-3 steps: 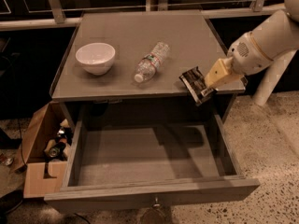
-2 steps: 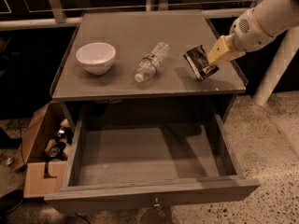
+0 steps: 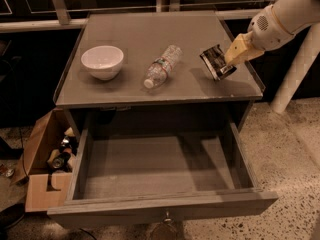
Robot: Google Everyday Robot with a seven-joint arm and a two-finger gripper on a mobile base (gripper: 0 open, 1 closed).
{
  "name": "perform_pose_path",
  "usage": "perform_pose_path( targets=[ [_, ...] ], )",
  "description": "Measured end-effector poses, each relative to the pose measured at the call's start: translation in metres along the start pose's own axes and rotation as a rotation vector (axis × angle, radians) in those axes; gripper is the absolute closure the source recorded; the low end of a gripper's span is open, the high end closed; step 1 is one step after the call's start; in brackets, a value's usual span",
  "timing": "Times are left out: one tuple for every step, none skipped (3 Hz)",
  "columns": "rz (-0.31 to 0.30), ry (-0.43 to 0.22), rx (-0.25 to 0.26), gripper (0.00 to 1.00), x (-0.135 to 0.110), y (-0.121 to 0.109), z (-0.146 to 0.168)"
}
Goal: Pick rxbar chocolate from top drawer and place on counter
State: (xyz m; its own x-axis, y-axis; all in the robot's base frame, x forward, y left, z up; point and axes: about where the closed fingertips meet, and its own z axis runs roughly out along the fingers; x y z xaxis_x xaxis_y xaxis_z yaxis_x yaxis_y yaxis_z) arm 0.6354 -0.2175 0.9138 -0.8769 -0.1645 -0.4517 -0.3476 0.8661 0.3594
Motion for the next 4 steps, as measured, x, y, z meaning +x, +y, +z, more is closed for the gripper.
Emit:
perform_pose_path(
  targets=[
    [0.055, 0.079, -0.033, 1.00, -0.007, -0.029, 0.027],
    [0.088, 0.136, -0.092, 1.00, -0.010, -0.037, 0.042],
    [0.094, 0.144, -0.156, 1.00, -0.013, -0.037, 0.053],
    [0.093, 0.116, -0.156, 0.82, -0.022, -0.037, 0.057]
  ],
)
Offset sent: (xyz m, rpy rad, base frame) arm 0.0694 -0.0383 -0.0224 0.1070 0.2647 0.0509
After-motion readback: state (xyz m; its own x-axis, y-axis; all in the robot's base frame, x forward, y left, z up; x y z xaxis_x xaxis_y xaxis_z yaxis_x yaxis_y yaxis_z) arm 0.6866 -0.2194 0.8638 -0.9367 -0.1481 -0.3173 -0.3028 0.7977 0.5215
